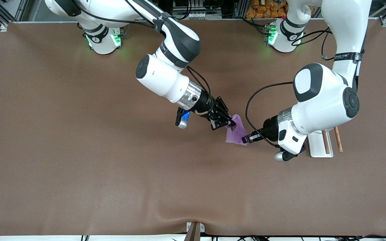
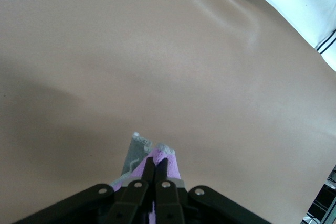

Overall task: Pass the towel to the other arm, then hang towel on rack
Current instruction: 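Carry the towel with the left gripper while the right gripper withdraws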

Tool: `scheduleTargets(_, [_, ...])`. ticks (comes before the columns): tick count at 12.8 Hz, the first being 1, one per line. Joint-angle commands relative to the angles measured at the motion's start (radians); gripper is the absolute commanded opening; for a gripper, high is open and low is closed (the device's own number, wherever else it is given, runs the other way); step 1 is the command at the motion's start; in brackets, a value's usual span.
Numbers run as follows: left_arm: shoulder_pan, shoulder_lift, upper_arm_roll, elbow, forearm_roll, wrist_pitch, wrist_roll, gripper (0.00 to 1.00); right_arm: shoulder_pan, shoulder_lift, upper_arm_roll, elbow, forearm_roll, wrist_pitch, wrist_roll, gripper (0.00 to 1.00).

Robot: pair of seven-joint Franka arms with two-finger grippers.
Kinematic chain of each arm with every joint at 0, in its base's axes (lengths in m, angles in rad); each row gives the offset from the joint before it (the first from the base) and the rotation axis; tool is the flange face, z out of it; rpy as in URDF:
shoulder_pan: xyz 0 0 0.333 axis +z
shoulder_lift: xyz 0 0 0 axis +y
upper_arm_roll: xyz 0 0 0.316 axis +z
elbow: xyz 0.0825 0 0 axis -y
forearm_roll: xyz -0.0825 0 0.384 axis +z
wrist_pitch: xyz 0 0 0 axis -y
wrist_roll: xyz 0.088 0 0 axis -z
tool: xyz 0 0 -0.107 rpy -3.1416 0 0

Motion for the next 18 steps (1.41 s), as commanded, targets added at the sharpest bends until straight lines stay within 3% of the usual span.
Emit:
scheduleTargets(1, [0.037, -0.014, 0.015, 0.008, 0.051, -0.083, -0.002, 0.00, -0.007, 0.005, -0.006, 0.022, -0.017, -0.034, 0.026, 0.48])
scheduleTargets(2, [0.047, -0.019, 0.009, 0.014, 0.140, -0.129, 0.016, 0.00, -0.011, 0.004, -0.006, 0.023, -0.016, -0.051, 0.026, 0.65])
scheduleTargets(3, [0.046, -0.031, 0.011, 0.015, 0.218, -0.155, 0.030, 0.00, -0.018, 0.004, -0.006, 0.023, -0.017, -0.054, 0.026, 0.72])
scheduleTargets(5, [0.063, -0.051, 0.011, 0.015, 0.282, -0.213, 0.056, 0.00, -0.037, -0.002, -0.007, 0.022, -0.021, -0.087, 0.024, 0.86])
scheduleTargets(6, [0.080, -0.054, 0.014, 0.014, 0.286, -0.233, 0.103, 0.00, -0.069, -0.024, -0.007, 0.022, -0.021, -0.163, 0.023, 1.00])
scheduleTargets(9, [0.159, -0.054, 0.015, 0.009, 0.286, -0.327, 0.255, 0.00, -0.140, -0.070, -0.007, 0.025, -0.101, -0.345, 0.015, 1.00])
scheduleTargets(11, [0.222, -0.054, 0.012, -0.003, 0.361, -0.362, 0.349, 0.00, -0.160, -0.076, -0.009, 0.034, -0.178, -0.467, 0.007, 1.00])
scheduleTargets(14, [0.291, -0.056, 0.014, -0.032, 0.409, -0.425, 0.464, 0.00, -0.235, -0.119, 0.000, 0.048, -0.186, -0.523, -0.125, 1.00])
scheduleTargets(18, [0.455, -0.050, 0.015, -0.037, 0.411, -0.462, 0.752, 0.00, -0.337, -0.166, -0.006, 0.081, -0.191, -0.767, -0.253, 1.00])
